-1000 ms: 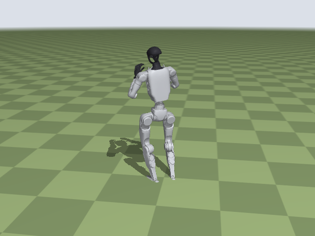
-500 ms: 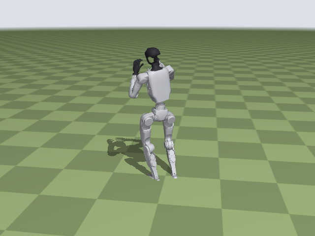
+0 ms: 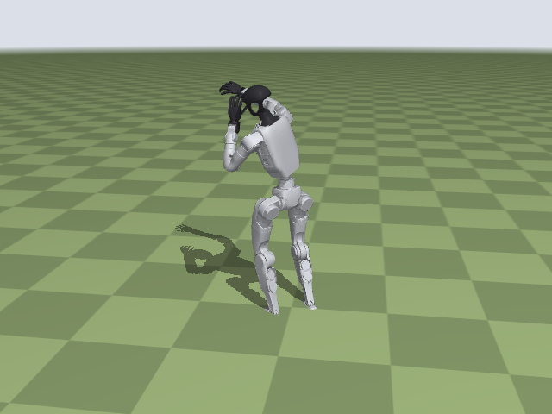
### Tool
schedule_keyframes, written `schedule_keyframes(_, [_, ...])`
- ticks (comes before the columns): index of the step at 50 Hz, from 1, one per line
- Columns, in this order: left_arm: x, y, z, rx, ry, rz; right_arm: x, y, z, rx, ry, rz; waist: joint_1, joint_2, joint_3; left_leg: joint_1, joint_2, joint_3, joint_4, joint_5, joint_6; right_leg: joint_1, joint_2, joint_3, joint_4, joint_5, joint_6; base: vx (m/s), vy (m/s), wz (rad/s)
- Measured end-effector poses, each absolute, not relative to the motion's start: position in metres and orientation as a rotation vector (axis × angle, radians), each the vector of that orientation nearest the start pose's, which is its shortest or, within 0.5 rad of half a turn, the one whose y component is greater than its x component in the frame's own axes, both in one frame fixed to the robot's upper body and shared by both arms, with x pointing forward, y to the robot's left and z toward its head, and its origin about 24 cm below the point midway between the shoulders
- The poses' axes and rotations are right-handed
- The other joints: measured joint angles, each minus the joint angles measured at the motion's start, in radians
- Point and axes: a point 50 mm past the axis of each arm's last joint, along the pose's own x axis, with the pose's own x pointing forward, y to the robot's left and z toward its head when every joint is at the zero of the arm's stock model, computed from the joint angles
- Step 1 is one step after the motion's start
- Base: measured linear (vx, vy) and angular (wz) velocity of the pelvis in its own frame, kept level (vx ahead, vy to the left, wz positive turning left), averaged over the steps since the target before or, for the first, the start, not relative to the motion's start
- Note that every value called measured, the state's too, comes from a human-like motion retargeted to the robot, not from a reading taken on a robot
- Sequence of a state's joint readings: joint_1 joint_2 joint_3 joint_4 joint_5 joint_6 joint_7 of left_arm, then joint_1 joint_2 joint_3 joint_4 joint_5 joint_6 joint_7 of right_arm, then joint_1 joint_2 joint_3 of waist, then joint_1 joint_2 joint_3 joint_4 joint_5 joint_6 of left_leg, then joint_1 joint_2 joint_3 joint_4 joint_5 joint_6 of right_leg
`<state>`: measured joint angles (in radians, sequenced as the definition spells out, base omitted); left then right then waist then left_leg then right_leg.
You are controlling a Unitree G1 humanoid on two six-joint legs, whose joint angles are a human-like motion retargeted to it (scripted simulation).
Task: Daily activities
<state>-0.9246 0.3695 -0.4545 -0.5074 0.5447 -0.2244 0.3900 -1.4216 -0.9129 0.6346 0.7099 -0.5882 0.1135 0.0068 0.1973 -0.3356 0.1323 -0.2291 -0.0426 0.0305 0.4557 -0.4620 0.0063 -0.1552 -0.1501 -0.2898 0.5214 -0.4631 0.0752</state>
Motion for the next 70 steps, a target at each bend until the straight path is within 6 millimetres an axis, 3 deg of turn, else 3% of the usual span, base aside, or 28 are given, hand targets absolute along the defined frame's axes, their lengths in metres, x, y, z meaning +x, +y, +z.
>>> schedule_keyframes(2, [0.173, 0.033, 0.330, 0.464, -1.846, -0.153, 0.388, -0.281, 0.344, -1.676, -0.025, -0.417, 0.028, -0.007, 0.010, -0.015, 0.001, -0.014, 0.001, 0.000, -0.007, -0.002, 0.004, -0.011, -0.010, 0.004, 0.003, 0.05, -0.04, 0.44])
schedule_keyframes(5, [0.167, 0.029, 0.334, 0.428, -1.881, -0.143, 0.383, -0.322, 0.326, -1.653, 0.256, -0.455, 0.059, 0.001, 0.026, -0.031, 0.005, -0.030, -0.007, 0.004, -0.015, -0.003, 0.011, -0.026, -0.035, 0.014, 0.006, 0.03, -0.01, 0.33])
schedule_keyframes(7, [0.165, 0.029, 0.334, 0.414, -1.895, -0.120, 0.377, -0.337, 0.321, -1.635, 0.313, -0.487, 0.071, 0.002, 0.033, -0.045, 0.005, -0.036, 0.010, -0.007, -0.019, -0.009, 0.010, -0.033, -0.026, 0.007, 0.009, 0.01, 0.00, 0.23])
schedule_keyframes(10, [0.164, 0.032, 0.336, 0.392, -1.912, -0.065, 0.373, -0.341, 0.328, -1.641, 0.253, -0.527, 0.069, 0.011, 0.039, -0.062, 0.008, -0.040, 0.030, -0.021, -0.018, -0.019, 0.012, -0.035, -0.015, 0.001, 0.014, 0.00, 0.00, 0.00])
schedule_keyframes(12, [0.165, 0.036, 0.336, 0.374, -1.911, -0.019, 0.374, -0.329, 0.341, -1.660, 0.104, -0.540, 0.052, 0.022, 0.041, -0.070, 0.012, -0.038, 0.046, -0.029, -0.015, -0.028, 0.013, -0.030, 0.000, -0.002, 0.016, 0.00, 0.00, 0.00])
schedule_keyframes(14, [0.167, 0.043, 0.336, 0.356, -1.907, 0.044, 0.375, -0.304, 0.356, -1.667, -0.132, -0.535, 0.024, 0.039, 0.040, -0.075, 0.015, -0.032, 0.057, -0.034, -0.012, -0.038, 0.013, -0.024, 0.018, -0.005, 0.017, 0.00, 0.00, 0.00])
schedule_keyframes(18, [0.167, 0.062, 0.336, 0.286, -1.898, 0.171, 0.350, -0.223, 0.371, -1.519, -0.780, -0.459, -0.050, 0.070, 0.034, -0.069, 0.016, -0.017, 0.043, -0.026, -0.006, -0.063, 0.007, -0.001, 0.048, -0.006, 0.015, -0.03, 0.02, -0.23])
schedule_keyframes(21, [0.165, 0.074, 0.333, 0.213, -1.893, 0.222, 0.284, -0.161, 0.355, -1.166, -1.280, -0.353, -0.102, 0.071, 0.026, -0.065, 0.011, 0.001, 0.007, -0.009, -0.006, -0.095, 0.002, 0.029, 0.063, -0.005, 0.017, 0.00, 0.02, -0.33])
schedule_keyframes(24, [0.162, 0.082, 0.329, 0.126, -1.878, 0.250, 0.223, -0.129, 0.338, -0.737, -1.560, -0.252, -0.133, 0.090, 0.035, -0.074, 0.005, 0.021, 0.004, -0.005, -0.003, -0.125, -0.007, 0.059, 0.081, -0.007, 0.023, 0.00, 0.01, -0.37])
schedule_keyframes(25, [0.162, 0.085, 0.326, 0.109, -1.867, 0.248, 0.200, -0.126, 0.329, -0.588, -1.607, -0.224, -0.146, 0.092, 0.028, -0.070, 0.007, 0.028, -0.019, 0.004, -0.003, -0.132, -0.004, 0.067, 0.069, -0.002, 0.023, 0.02, 0.00, -0.38])
schedule_keyframes(28, [0.159, 0.089, 0.319, 0.022, -1.829, 0.236, 0.179, -0.118, 0.316, -0.291, -1.627, -0.156, -0.163, 0.120, 0.049, -0.091, -0.002, 0.051, 0.020, -0.008, 0.005, -0.162, -0.024, 0.085, 0.111, -0.018, 0.027, -0.01, 0.00, -0.31])
schedule_keyframes(31, [0.158, 0.094, 0.313, -0.028, -1.791, 0.231, 0.165, -0.116, 0.305, -0.094, -1.600, -0.098, -0.186, 0.139, 0.050, -0.100, 0.000, 0.076, 0.027, -0.013, 0.009, -0.185, -0.029, 0.099, 0.124, -0.023, 0.029, 0.01, -0.02, -0.35])
schedule_keyframes(35, [0.158, 0.103, 0.307, -0.078, -1.753, 0.248, 0.157, -0.115, 0.296, 0.036, -1.559, -0.051, -0.214, 0.156, 0.044, -0.102, 0.006, 0.107, 0.017, -0.010, 0.011, -0.207, -0.029, 0.115, 0.130, -0.023, 0.030, 0.00, -0.02, -0.29])
schedule_keyframes(40, [0.162, 0.114, 0.301, -0.110, -1.716, 0.308, 0.156, -0.115, 0.295, 0.076, -1.551, -0.064, -0.235, 0.171, 0.033, -0.090, 0.010, 0.138, -0.003, -0.002, 0.005, -0.222, -0.030, 0.132, 0.138, -0.024, 0.028, -0.02, -0.03, -0.24])
schedule_keyframes(52, [0.179, 0.144, 0.301, 0.058, -1.731, 0.490, 0.152, -0.132, 0.319, -0.044, -1.764, -0.403, -0.253, 0.190, -0.025, -0.009, 0.022, 0.191, -0.069, 0.051, -0.026, -0.182, -0.016, 0.160, 0.109, -0.008, 0.018, -0.03, -0.05, -0.21])
schedule_keyframes(59, [0.169, 0.128, 0.310, 0.030, -1.812, 0.333, 0.143, -0.120, 0.334, -0.026, -1.869, -0.363, -0.254, 0.179, -0.040, 0.043, 0.027, 0.216, -0.090, 0.061, -0.034, -0.146, -0.011, 0.171, 0.100, -0.008, 0.023, -0.01, -0.02, -0.08])
schedule_keyframes(70, [0.147, 0.104, 0.333, -0.245, -1.924, 0.121, 0.131, -0.110, 0.348, 0.153, -1.922, -0.287, -0.293, 0.167, -0.041, 0.099, 0.033, 0.244, -0.086, 0.037, -0.030, -0.112, -0.005, 0.195, 0.121, -0.024, 0.029, 0.00, 0.00, 0.00])
